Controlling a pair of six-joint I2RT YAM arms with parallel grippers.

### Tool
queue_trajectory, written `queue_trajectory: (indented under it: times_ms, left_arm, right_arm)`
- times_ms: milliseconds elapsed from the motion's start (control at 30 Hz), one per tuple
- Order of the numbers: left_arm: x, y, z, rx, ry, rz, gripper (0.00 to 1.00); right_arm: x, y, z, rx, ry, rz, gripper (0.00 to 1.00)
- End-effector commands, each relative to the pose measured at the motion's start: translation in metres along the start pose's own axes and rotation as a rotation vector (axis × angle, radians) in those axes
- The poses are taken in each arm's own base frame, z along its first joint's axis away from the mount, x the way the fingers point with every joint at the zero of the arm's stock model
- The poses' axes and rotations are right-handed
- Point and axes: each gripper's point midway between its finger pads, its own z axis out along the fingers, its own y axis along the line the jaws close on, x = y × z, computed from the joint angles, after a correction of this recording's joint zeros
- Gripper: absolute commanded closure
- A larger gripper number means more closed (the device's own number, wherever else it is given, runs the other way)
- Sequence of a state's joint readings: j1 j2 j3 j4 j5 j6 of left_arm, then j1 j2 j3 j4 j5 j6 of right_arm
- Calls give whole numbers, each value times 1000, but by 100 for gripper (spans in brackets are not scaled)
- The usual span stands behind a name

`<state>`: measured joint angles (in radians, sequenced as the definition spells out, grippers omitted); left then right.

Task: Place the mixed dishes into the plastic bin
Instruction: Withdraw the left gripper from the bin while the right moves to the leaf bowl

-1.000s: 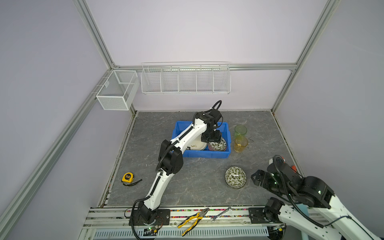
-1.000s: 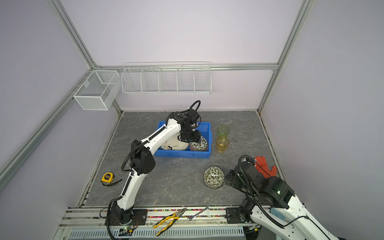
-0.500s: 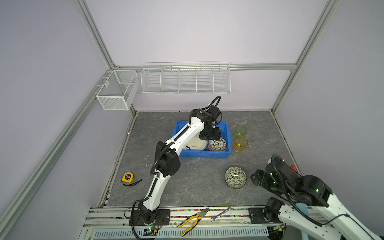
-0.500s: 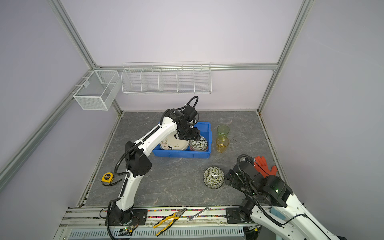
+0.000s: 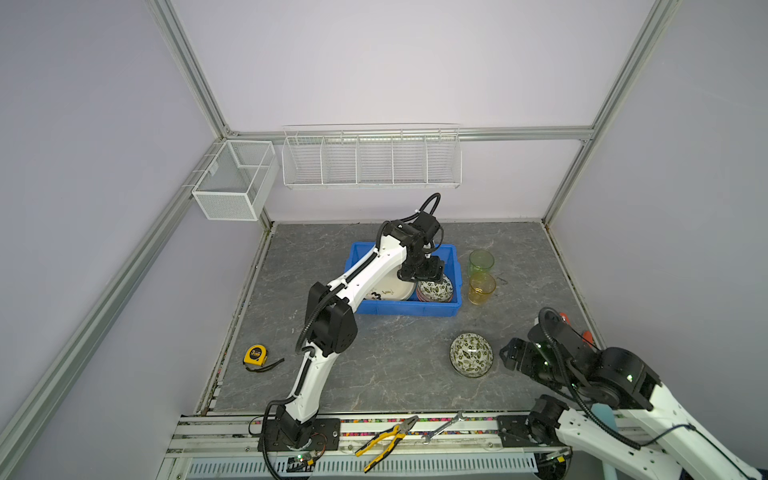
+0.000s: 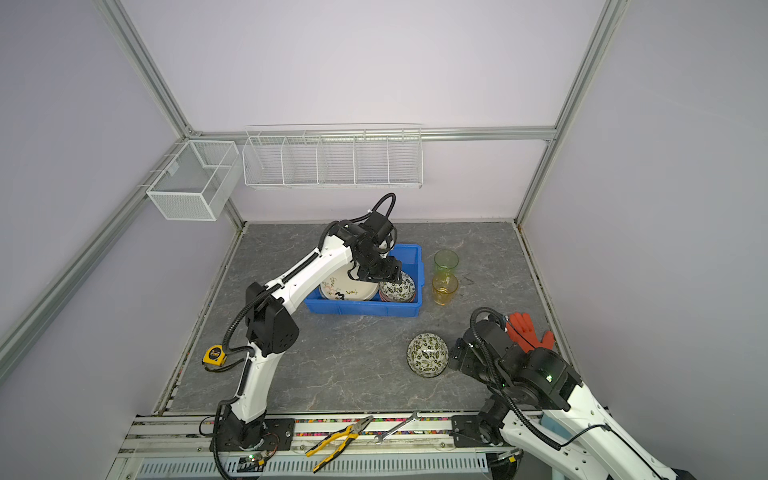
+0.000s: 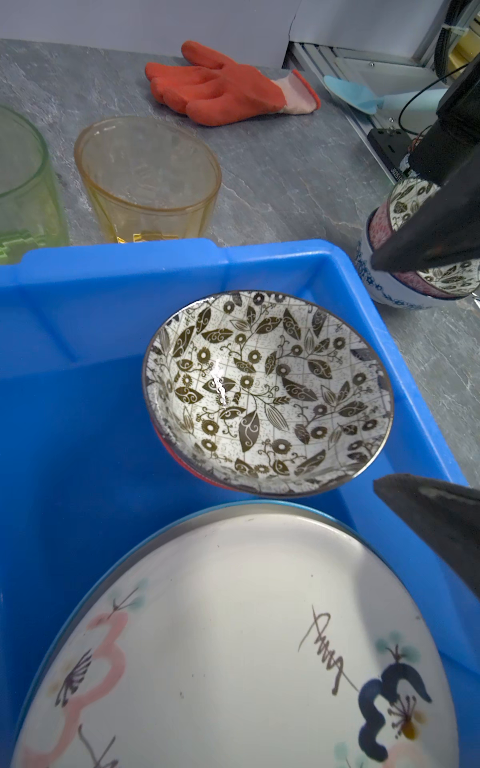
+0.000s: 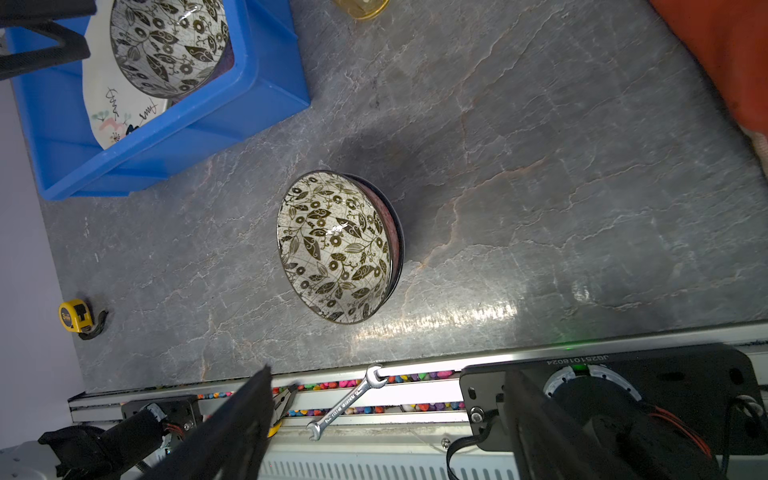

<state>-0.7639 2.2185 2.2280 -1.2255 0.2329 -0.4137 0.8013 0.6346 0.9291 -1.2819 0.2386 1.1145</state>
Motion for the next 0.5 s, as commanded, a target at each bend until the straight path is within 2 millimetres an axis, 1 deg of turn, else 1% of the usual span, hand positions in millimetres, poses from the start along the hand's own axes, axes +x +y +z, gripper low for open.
queue_trajectory:
  times_ms: [0, 267, 467]
  left_arm:
    - [4, 2, 12, 7, 24, -5, 23]
    - [11, 9, 33, 2, 54, -13, 23]
    - [12, 9, 38, 10, 61, -17, 23]
  right_arm:
    - [0, 1, 1, 4, 3, 0, 12]
    - [0, 2, 3, 8, 5, -5, 12]
    - [1, 1, 2, 10, 7, -2, 12]
